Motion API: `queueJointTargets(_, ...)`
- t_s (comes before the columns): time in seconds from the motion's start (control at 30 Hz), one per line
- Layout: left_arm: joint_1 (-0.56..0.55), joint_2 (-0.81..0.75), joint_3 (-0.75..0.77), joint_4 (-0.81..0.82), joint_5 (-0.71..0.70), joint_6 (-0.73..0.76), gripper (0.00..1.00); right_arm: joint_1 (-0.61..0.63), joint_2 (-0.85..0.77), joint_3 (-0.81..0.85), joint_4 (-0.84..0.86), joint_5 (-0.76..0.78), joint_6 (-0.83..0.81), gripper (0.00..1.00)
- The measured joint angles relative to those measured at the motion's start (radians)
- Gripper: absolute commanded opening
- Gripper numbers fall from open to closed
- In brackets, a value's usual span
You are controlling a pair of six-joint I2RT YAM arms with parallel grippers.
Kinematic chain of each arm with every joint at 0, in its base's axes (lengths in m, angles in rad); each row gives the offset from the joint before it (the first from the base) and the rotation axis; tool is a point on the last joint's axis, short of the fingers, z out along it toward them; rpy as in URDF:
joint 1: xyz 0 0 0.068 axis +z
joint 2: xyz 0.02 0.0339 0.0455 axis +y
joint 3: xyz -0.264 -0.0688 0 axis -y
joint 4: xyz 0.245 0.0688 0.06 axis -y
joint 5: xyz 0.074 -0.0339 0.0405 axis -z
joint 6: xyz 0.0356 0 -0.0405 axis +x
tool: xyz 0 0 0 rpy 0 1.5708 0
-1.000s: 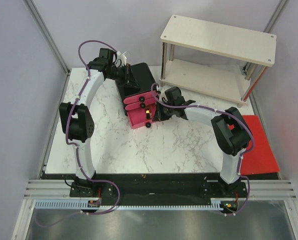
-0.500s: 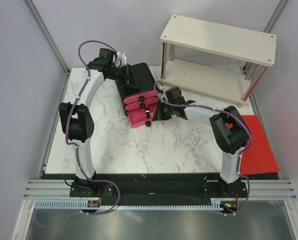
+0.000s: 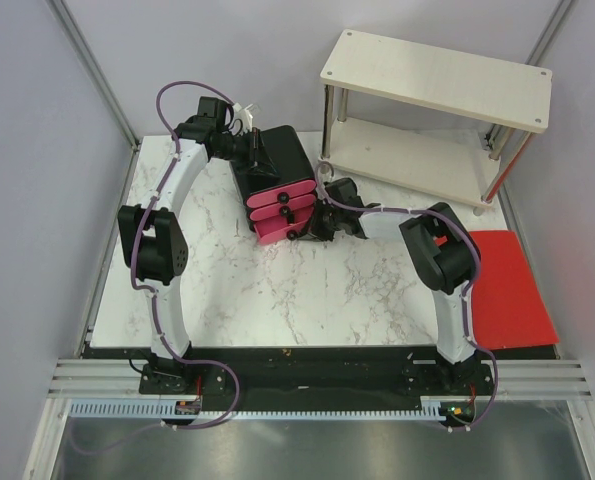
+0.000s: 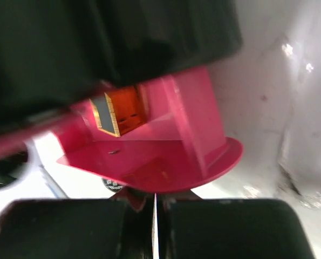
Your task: Organize the makeup
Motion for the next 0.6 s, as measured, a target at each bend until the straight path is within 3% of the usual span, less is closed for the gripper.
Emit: queueJointTargets(0.6,0.0,-0.002,-0.002,-0.001,0.0,0.0,0.19,-0.014,0.061,-0.012,0.272,0.051,0.343,0.0)
